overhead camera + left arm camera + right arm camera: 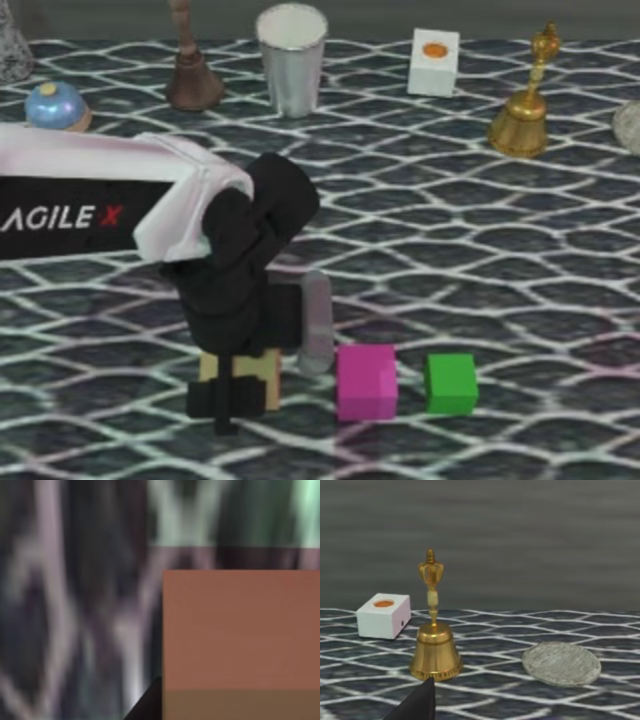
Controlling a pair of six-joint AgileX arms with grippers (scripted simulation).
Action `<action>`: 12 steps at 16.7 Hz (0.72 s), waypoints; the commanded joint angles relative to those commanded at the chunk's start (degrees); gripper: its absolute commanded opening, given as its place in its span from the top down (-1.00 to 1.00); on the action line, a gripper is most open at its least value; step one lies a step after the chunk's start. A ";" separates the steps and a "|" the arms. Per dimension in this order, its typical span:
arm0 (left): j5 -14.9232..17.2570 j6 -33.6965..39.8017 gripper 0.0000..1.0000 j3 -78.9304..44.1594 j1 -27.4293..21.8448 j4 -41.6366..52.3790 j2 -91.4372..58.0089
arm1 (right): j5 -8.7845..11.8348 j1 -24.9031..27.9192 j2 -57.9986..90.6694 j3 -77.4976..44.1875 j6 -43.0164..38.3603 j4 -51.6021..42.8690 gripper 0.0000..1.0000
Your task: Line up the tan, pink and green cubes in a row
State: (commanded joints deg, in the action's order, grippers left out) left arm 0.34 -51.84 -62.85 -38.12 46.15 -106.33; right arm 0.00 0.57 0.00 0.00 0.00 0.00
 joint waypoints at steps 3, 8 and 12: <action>0.00 0.00 -0.51 0.00 0.00 0.00 0.00 | 0.00 0.00 0.00 0.00 0.00 0.00 -1.00; 0.00 0.00 -1.00 0.00 0.00 0.00 0.00 | 0.00 0.00 0.00 0.00 0.00 0.00 -1.00; 0.00 0.00 -1.00 0.00 0.00 0.00 0.00 | 0.00 0.00 0.00 0.00 0.00 0.00 -1.00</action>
State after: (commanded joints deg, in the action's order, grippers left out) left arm 0.34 -51.84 -62.85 -38.12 46.15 -106.33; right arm 0.00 0.57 0.00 0.00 0.00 0.00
